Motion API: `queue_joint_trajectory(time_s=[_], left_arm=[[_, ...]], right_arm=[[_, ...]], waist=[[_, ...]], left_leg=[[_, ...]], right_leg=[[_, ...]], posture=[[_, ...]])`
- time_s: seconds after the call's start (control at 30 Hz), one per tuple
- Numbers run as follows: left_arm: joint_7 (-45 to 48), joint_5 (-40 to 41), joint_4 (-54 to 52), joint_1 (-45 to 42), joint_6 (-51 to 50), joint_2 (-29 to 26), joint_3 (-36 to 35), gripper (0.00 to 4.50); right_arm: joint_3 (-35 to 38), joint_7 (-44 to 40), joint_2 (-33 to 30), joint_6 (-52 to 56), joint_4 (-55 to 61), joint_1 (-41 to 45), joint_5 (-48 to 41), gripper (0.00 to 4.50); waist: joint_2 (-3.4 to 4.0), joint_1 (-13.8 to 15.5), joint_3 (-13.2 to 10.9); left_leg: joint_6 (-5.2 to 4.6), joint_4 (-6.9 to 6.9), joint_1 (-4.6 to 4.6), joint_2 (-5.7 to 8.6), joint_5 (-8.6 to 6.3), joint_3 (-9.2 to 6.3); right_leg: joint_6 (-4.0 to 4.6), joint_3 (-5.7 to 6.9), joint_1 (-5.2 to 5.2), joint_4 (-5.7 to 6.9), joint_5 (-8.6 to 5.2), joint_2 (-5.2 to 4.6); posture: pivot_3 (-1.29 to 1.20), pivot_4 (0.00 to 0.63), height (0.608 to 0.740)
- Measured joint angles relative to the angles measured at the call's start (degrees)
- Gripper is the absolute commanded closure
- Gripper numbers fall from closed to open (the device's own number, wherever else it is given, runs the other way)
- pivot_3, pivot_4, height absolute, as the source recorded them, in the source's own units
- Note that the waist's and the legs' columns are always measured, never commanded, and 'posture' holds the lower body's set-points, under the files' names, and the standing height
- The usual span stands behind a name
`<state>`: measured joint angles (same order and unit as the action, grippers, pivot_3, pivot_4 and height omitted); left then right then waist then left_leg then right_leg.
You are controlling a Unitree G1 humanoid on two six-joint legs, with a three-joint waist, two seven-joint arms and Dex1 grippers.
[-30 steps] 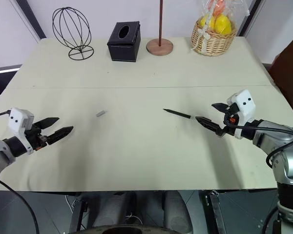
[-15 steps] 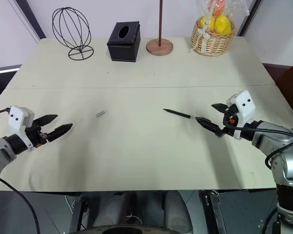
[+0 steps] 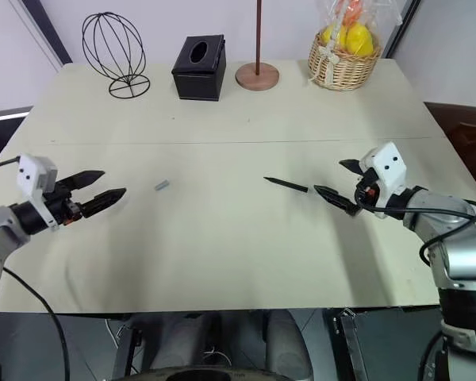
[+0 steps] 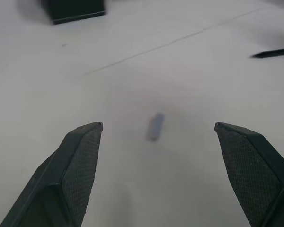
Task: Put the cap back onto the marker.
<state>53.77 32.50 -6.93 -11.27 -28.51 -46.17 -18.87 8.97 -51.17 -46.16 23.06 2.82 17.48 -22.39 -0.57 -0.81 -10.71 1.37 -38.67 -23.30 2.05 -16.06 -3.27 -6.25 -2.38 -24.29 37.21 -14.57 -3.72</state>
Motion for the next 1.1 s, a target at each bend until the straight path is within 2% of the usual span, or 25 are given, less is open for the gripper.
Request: queue_joint_trajectory(time_s=[0.17,0.33,0.57,1.0,1.1], left_arm=[[6.59,0.03,1.85,-11.27,0.15,-2.03,6.82,0.53],[12.15,-0.74,4.15,-16.32,0.34,-2.52,11.41,0.53],[14.84,-0.82,4.03,-16.25,0.26,-2.68,13.38,0.53],[12.00,-0.64,-0.04,-11.51,-0.11,-1.96,13.31,0.53],[11.52,-0.63,-0.06,-11.49,-0.11,-1.87,13.31,0.53]], right_arm=[[-6.56,-6.97,2.92,-8.32,-15.11,10.14,4.09,0.05],[-11.56,-12.94,6.55,-14.56,-28.33,17.42,7.81,0.05],[-13.47,-18.27,8.53,-19.01,-39.22,22.89,10.80,0.05],[-14.25,-22.02,11.34,-25.77,-56.40,29.11,15.58,0.05],[-14.22,-22.08,11.52,-27.09,-58.24,30.04,16.49,0.96]], waist=[[-0.01,-0.16,-0.01],[0.03,-0.49,-0.03],[0.04,-0.32,-0.04],[0.05,-0.40,-0.05],[0.05,-0.41,-0.05]], left_leg=[[0.00,-0.03,0.00,0.02,0.00,0.05],[0.01,0.05,-0.03,-0.01,0.01,0.07],[0.02,0.03,-0.04,-0.01,0.02,0.07],[0.04,0.03,-0.04,0.00,0.03,0.05],[0.05,0.03,-0.04,0.00,0.03,0.05]], right_leg=[[-0.01,0.00,0.01,-0.01,0.01,0.03],[0.00,-0.05,-0.12,-0.02,0.00,0.10],[0.00,-0.07,-0.13,0.00,0.00,0.08],[0.00,-0.06,-0.13,0.01,0.00,0.07],[0.00,-0.07,-0.13,0.02,0.00,0.07]], posture=[[0.00,0.150,0.740],[0.00,0.150,0.740],[0.00,0.150,0.740],[0.00,0.150,0.740],[0.00,0.150,0.740]])
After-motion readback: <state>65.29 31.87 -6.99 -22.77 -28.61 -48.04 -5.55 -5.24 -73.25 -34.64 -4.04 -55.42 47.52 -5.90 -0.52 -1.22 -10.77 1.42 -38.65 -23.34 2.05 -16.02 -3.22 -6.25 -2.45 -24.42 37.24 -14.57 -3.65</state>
